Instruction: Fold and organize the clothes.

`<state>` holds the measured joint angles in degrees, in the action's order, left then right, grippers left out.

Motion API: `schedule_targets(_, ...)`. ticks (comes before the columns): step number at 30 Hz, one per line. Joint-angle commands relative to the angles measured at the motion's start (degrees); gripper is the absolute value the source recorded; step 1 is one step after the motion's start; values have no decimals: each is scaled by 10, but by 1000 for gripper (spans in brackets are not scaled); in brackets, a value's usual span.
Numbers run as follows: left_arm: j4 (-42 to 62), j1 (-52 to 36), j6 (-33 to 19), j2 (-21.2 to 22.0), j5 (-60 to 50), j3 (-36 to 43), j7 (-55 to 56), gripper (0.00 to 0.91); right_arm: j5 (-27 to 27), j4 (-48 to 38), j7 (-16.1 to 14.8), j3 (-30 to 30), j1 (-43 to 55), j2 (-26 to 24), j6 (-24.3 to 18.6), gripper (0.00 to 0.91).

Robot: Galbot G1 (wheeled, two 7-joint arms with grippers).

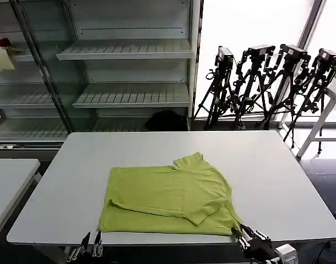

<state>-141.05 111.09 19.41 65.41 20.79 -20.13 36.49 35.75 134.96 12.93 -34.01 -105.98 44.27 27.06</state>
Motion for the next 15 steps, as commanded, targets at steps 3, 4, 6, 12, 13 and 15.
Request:
schedule_targets(3, -51, 0, 2, -10, -19, -2, -19, 907, 5, 46, 14, -71, -26, -3, -14, 907)
schedule_targets(4, -54, -11, 5, -11, -20, -2, -22, 907, 6, 53, 13, -76, -19, -1, -19, 907)
schedule_targets(6, -60, -52, 18, -11, -19, -1, -24, 907, 9, 58, 7, -84, 18, 6, -24, 907)
schedule_targets(12, -1, -192, 18, -55, 36, -47, -112, 907, 70, -61, -64, -40, 238, -13, -35, 907)
schedule_targets(13, 20, -213, 16, -62, 49, -58, -136, 907, 83, -95, -78, -20, 293, -17, -35, 907)
schedule_targets(15, 52, -256, 15, -71, 85, -73, -172, 907, 105, -148, -96, 25, 366, -12, -28, 907)
